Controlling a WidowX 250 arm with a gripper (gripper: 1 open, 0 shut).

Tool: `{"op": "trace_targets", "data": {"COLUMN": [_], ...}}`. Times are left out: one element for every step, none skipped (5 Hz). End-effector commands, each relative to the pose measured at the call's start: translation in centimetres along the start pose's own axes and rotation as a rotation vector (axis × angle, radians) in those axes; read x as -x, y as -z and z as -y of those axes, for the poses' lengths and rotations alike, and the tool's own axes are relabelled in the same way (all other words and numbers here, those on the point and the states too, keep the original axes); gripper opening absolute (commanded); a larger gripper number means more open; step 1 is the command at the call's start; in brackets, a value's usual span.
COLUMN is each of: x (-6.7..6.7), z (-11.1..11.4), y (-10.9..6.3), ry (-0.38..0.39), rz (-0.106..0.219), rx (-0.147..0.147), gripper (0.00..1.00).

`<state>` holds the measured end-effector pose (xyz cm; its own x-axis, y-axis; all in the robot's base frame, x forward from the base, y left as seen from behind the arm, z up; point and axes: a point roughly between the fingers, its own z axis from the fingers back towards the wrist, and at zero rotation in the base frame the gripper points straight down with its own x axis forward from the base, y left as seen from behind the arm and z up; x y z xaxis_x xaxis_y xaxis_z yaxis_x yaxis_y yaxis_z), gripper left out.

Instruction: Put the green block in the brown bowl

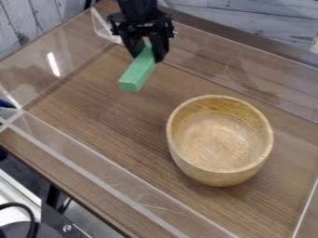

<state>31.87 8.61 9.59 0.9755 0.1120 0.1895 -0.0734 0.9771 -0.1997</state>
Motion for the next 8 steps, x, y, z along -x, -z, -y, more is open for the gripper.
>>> {"op": "trace_targets", "data": {"x": [-1.3,-0.7,0.0,0.3,0.4,1.4,2.0,2.5], "z": [1.6,1.9,2.0,3.8,6.3,10.3,14.4,16.1], "y": [-3.2,-3.0,-2.7,-3.2,-3.3,-3.2,-2.6,-2.5], "ry": [0.139,0.165,0.186,0.253,0.327,0.405,0.470,0.488], "rz": [0.079,0.064,0.046,0.005,-0.038,-0.087,-0.138,-0.142], "rx": [0.002,0.014,0.024,0.064,0.105,0.098,0.086,0.083], "gripper": [0.00,0.00,0.00,0.00,0.00,0.00,0.00,0.00]}}
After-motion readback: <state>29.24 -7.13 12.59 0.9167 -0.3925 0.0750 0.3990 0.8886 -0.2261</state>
